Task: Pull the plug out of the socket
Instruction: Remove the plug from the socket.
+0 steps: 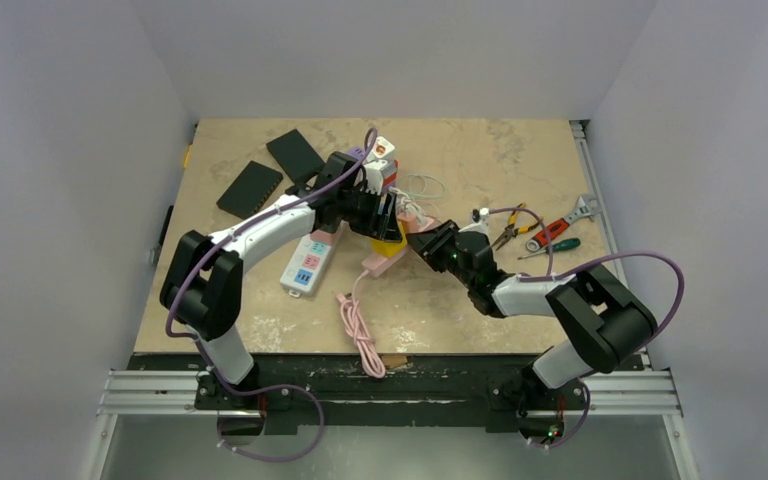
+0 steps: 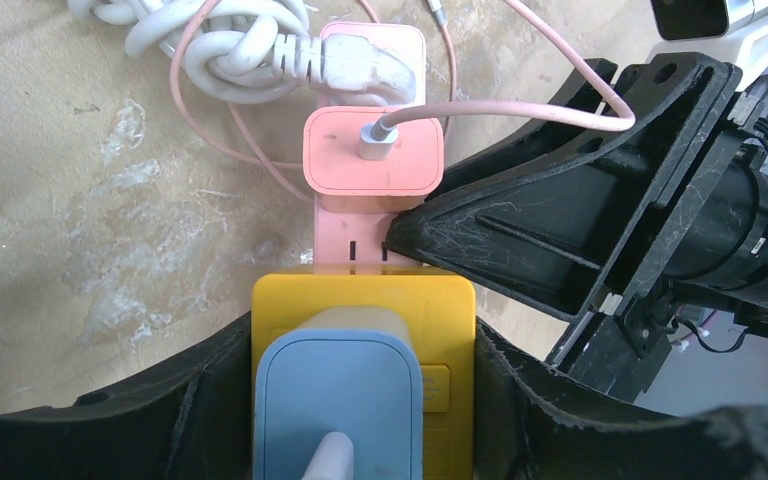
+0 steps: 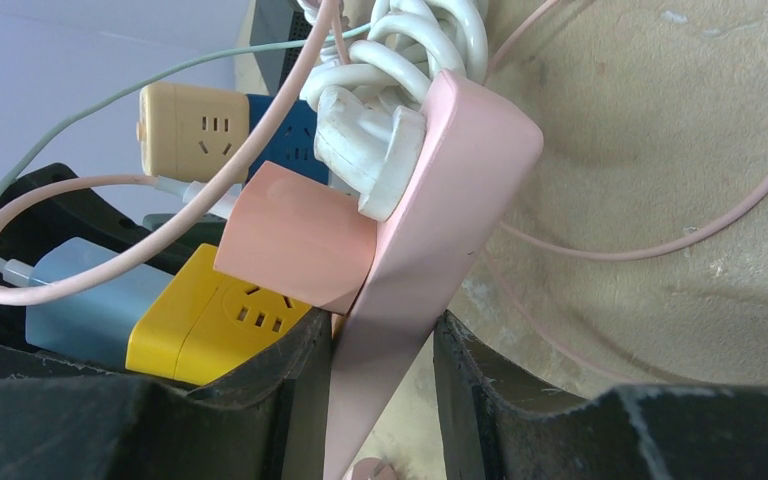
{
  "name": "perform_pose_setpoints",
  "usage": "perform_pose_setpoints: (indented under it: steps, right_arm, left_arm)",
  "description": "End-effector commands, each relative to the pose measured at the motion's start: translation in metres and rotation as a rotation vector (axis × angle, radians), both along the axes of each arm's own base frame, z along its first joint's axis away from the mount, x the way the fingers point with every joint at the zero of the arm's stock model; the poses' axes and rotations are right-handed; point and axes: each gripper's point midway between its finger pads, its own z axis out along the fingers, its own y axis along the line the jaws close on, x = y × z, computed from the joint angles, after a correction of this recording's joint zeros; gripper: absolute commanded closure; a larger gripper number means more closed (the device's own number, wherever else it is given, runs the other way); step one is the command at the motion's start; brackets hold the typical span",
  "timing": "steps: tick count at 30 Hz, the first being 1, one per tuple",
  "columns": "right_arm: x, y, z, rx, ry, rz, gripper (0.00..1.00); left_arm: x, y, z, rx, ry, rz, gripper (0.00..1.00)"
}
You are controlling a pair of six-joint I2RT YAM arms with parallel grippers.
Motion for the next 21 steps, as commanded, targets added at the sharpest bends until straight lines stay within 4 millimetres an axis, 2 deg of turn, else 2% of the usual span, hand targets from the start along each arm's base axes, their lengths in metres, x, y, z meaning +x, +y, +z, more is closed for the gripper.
perform_pose_setpoints:
  steps: [1,6,14,21]
  right_arm:
    - [-0.028,-0.049,-0.079,-0.340,0.141,-0.027,1.00]
    - [-0.035,-0.057,-0.089,-0.368,0.172,-0.042,1.00]
    - [-0.030,-0.066,-0.087,-0.463,0.168,-0.049,1.00]
    - [-0.031,-0.046,-0.078,-0.534,0.129,0.008,1.00]
  left_arm:
    - [0.016,-0.008,0.109,-0.211,-0.197,-0.007,1.00]
    - [0.017,-0.005,0.116,-0.217,-0.207,-0.001,1.00]
    - [0.015,-0.002,0.120,-0.221,-0.202,0.000,1.00]
    - [0.010,-0.039,0.108,-0.200,-0.191,-0.063,1.00]
